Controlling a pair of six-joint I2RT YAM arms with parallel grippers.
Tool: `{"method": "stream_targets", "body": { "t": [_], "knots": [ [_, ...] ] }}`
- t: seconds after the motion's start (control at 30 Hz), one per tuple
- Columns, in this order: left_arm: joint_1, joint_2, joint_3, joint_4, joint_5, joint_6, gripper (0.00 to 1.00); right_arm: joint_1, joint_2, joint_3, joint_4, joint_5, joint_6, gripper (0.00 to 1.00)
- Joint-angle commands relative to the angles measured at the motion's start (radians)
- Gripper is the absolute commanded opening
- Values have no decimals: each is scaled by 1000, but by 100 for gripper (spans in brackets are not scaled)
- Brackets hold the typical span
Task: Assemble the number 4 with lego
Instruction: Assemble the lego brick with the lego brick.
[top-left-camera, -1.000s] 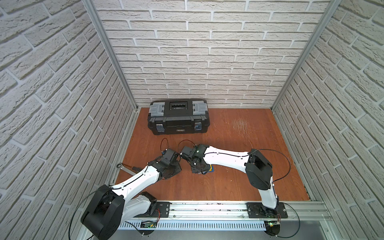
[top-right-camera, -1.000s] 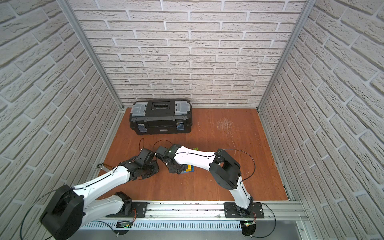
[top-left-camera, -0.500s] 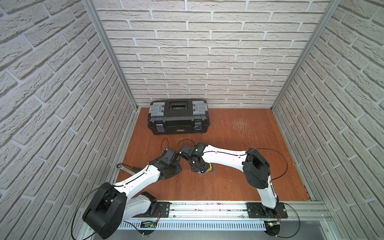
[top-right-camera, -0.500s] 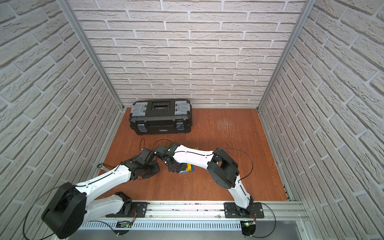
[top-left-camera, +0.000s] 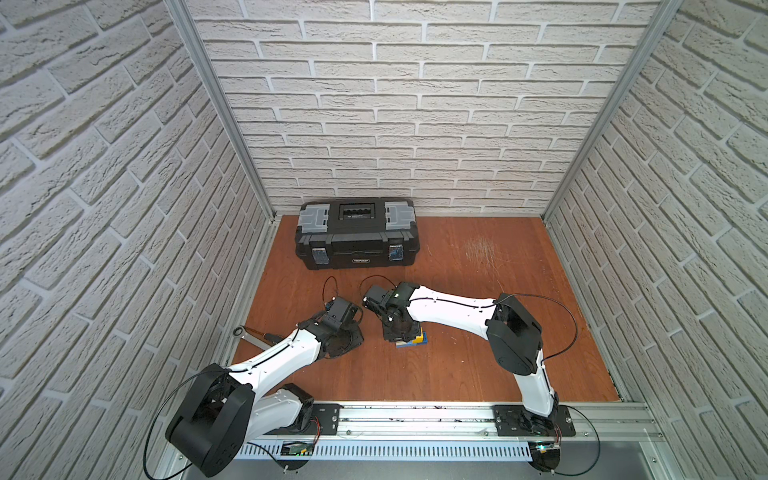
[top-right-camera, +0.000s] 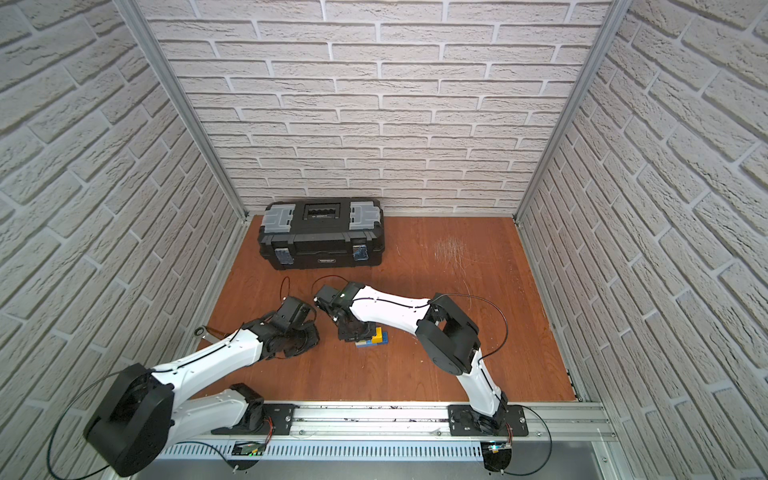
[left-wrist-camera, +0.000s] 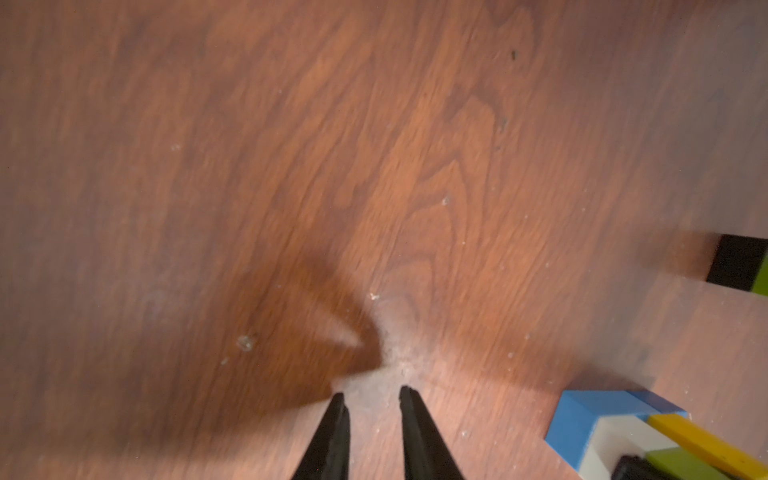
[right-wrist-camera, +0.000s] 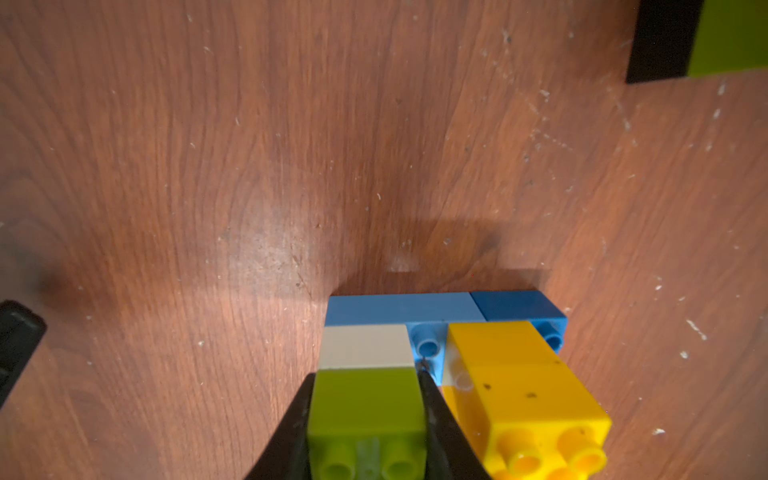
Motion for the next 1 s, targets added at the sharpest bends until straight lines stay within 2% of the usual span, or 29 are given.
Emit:
{"method": "stream_targets", "body": {
  "t": [0.0,0.2,0.37,0.5,0.63,0.77,0.9,0.97],
  "knots": [
    [-4,-4,28,-12,11,27,26,-14,239,-152,111,-79,27,2],
    [-4,34,54,-6,34,28,27,-28,304,-111,90,-97,7,2],
    [-7,37,54,-2,40,29,29,-31,235,-67,56,-63,-11,3],
    [-8,40,52,-4,48,32,29,-30,127,-18,41,-37,-26,25],
    [-12,43,54,9,50,28,29,-25,52,21,40,-32,-35,34],
    [-37,49,64,30,54,20,30,-21,-7,45,25,-14,-29,54],
    [-65,47,67,42,54,-3,29,-20,-58,54,22,-1,-34,63],
    [-84,29,64,52,56,-18,29,-20,-80,61,32,-7,-49,64]
  ]
}}
